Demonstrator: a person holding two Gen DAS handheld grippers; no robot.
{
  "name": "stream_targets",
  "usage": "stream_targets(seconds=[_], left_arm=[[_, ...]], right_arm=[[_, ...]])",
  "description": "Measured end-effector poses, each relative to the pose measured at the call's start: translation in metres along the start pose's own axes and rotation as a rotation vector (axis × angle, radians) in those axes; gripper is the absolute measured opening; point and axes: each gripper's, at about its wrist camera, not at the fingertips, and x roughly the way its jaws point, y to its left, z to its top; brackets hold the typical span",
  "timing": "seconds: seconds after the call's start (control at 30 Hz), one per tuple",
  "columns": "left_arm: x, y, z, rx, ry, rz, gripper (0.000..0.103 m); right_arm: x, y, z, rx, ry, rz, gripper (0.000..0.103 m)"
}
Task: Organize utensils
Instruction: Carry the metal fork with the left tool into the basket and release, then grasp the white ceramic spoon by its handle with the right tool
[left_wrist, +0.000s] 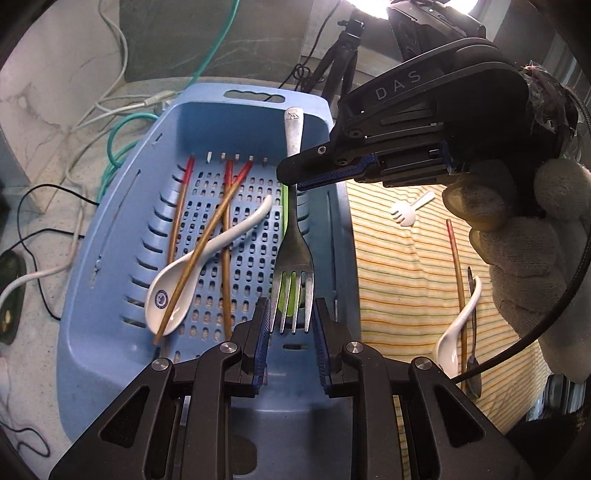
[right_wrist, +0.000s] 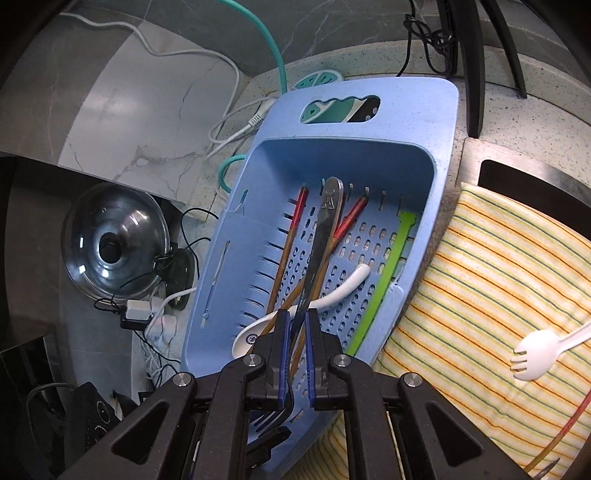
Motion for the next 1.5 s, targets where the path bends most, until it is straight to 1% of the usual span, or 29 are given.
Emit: stream_targets(seconds=[0.13, 0.17, 0.2, 0.23, 0.47, 0.7, 0.73, 0.77, 0.83, 0.87, 1.13, 1.2, 1.23, 1.27, 1.33, 1.5], left_arm=[[0.000, 0.005, 0.003, -0.015, -0.009, 0.017, 0.021], [-0.001, 0.005, 0.004, -0.019, -0.012, 0.025, 0.021], [-0.001, 0.006, 0.004, -0.019, -0.010, 0.029, 0.021], [-0.002, 0.006, 0.004, -0.017, -0.011, 0.034, 0.021], [-0.008, 0.005, 0.000, -0.015, -0.021, 0.042, 0.021], [-0.023, -0.008, -0.003, 0.016, -0.041, 0.029, 0.021], [-0.025, -0.012, -0.004, 0.025, -0.045, 0.024, 0.022], [-0.027, -0.015, -0.004, 0.033, -0.048, 0.017, 0.026], [-0.030, -0.023, -0.005, 0.056, -0.049, 0.005, 0.033], [-0.031, -0.027, -0.006, 0.068, -0.048, -0.002, 0.034], [-0.035, -0.066, -0.016, 0.192, -0.025, -0.052, 0.035], [-0.036, -0.075, -0.020, 0.229, -0.017, -0.068, 0.035], [-0.036, -0.080, -0.022, 0.246, -0.012, -0.074, 0.037], [-0.036, -0.084, -0.023, 0.263, -0.008, -0.076, 0.043], [-0.035, -0.093, -0.027, 0.296, 0.004, -0.080, 0.050], [-0.023, -0.115, -0.040, 0.380, 0.066, -0.079, 0.051]], right_arm=[[0.003, 0.001, -0.001, -0.013, 0.008, -0.020, 0.011], [0.003, 0.002, -0.001, -0.014, 0.009, -0.026, 0.014], [0.002, 0.001, -0.002, -0.013, 0.009, -0.026, 0.019], [0.002, 0.001, -0.002, -0.011, 0.008, -0.023, 0.020], [-0.010, 0.001, -0.008, -0.022, -0.005, -0.018, 0.020], [-0.041, -0.001, -0.021, -0.032, -0.041, -0.007, 0.020], [-0.047, -0.003, -0.025, -0.031, -0.048, -0.004, 0.020], [-0.052, -0.004, -0.027, -0.028, -0.053, -0.001, 0.020], [-0.062, -0.009, -0.033, -0.021, -0.063, 0.005, 0.020], [-0.068, -0.012, -0.036, -0.018, -0.068, 0.003, 0.020], [-0.112, -0.043, -0.066, 0.033, -0.115, 0.005, 0.020], [-0.122, -0.052, -0.075, 0.047, -0.130, 0.001, 0.023], [-0.127, -0.057, -0.080, 0.054, -0.138, -0.005, 0.023], [-0.131, -0.062, -0.084, 0.061, -0.143, -0.010, 0.023], [-0.137, -0.072, -0.094, 0.079, -0.148, -0.025, 0.023], [-0.146, -0.103, -0.119, 0.158, -0.149, -0.028, 0.023]])
